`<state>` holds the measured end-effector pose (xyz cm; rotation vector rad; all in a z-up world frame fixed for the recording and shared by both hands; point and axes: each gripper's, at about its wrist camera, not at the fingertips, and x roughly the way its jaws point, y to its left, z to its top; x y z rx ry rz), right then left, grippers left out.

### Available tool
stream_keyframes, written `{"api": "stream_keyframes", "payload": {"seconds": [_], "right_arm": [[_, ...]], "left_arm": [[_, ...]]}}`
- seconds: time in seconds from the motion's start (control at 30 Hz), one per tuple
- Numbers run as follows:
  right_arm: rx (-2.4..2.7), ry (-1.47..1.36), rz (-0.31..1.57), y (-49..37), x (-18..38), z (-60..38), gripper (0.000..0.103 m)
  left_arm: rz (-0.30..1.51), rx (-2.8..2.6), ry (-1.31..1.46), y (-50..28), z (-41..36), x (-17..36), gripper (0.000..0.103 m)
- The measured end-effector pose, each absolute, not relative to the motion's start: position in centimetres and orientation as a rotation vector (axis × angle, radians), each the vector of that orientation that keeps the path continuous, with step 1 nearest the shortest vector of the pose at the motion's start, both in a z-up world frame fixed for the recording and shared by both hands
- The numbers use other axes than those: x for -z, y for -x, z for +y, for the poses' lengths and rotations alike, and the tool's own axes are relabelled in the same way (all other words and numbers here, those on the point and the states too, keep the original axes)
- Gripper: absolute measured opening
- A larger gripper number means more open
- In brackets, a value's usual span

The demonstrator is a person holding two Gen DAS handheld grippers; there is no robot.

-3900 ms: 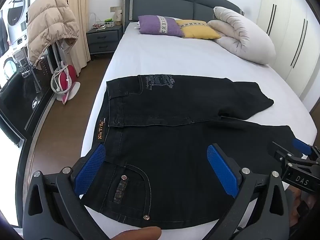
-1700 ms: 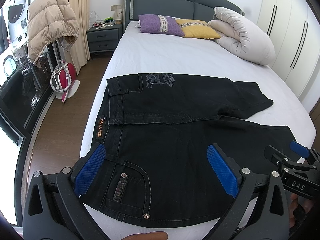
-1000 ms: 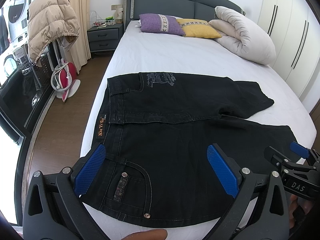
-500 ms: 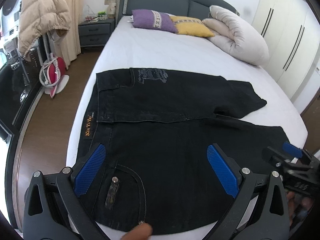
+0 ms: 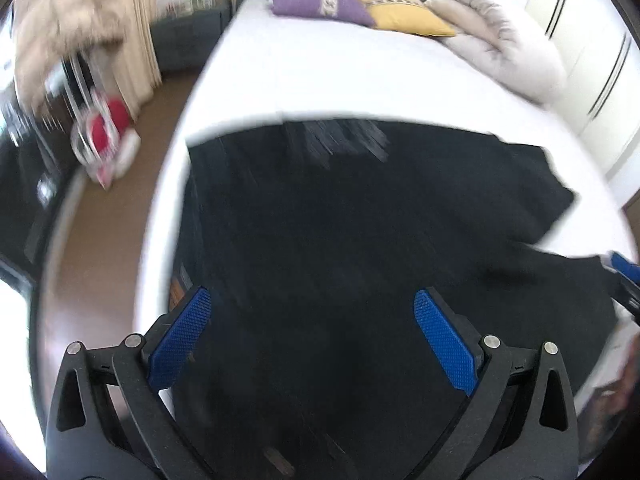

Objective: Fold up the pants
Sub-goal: 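Grasp the jeans waistband with the left gripper while the right gripper grasps the waistband beside it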

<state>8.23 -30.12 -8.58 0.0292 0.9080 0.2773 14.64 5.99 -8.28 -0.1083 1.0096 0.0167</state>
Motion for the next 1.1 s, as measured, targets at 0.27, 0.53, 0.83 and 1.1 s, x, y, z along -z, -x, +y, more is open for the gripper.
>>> {"api": "stream_keyframes", "payload": {"seconds": [0.27,0.53,0.83,1.1], "right_arm": [[-0.375,0.041,0.962,-14.8,9.3,-30.7,0.08],[-0.562,0.09,0.994,-19.5,10.5,-29.9,0.073],[-0.681,0.184,1.043,-23.1,11.6,-27.4,0.054],[-0.72,0.322,1.051,-26.3,11.7,-24.0,0.044]], "left_arm": [[0.965,0.201,0.029,-29.4,10.4,8.4,0.082],[1.193,0.347,-0.114,-38.5,11.1,14.6,0.073],[1.326,0.438,-0.139,-42.6,11.7,17.1,0.035],[1.111,0.418,-0.158,-40.5,11.3,14.2,0.008]]}}
